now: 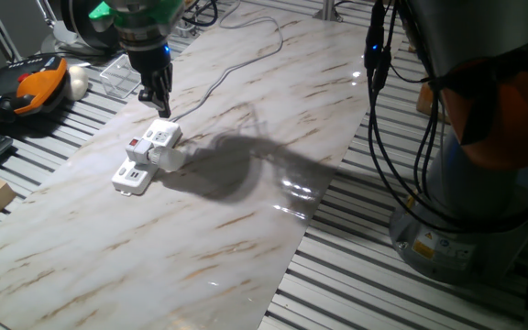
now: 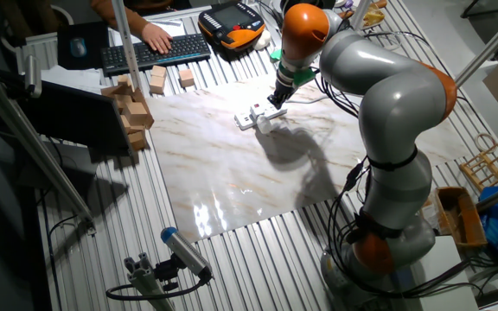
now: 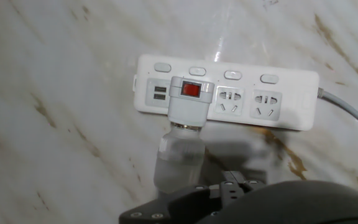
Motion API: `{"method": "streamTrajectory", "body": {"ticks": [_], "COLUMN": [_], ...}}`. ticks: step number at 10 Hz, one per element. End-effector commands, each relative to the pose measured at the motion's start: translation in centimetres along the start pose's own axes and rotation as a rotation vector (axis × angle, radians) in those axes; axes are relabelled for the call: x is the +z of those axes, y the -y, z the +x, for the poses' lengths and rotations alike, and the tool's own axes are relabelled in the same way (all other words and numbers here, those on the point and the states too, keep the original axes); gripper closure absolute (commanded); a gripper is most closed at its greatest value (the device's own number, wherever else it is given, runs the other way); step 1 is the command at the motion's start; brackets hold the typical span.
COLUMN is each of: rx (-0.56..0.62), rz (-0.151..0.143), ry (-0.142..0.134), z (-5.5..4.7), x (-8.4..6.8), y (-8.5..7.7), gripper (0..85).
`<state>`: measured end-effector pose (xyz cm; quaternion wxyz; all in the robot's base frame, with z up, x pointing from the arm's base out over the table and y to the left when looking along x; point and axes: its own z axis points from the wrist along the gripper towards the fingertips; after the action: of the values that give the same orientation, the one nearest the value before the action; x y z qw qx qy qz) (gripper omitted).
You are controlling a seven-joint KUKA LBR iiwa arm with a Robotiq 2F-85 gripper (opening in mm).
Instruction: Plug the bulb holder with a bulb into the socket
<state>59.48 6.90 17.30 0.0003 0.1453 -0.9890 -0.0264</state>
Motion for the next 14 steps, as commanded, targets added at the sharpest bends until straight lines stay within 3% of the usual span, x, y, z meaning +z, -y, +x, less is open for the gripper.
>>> {"method": "streamTrajectory", "body": {"ticks": [1, 14], "rx": [-0.002, -0.013], "rz": [0.001, -0.005], "ry": [0.004, 0.004], "z": [0.03, -0.06], "x": [-0.04, 0.05], "y": [-0.01, -0.18], "gripper": [85.0, 85.0]}}
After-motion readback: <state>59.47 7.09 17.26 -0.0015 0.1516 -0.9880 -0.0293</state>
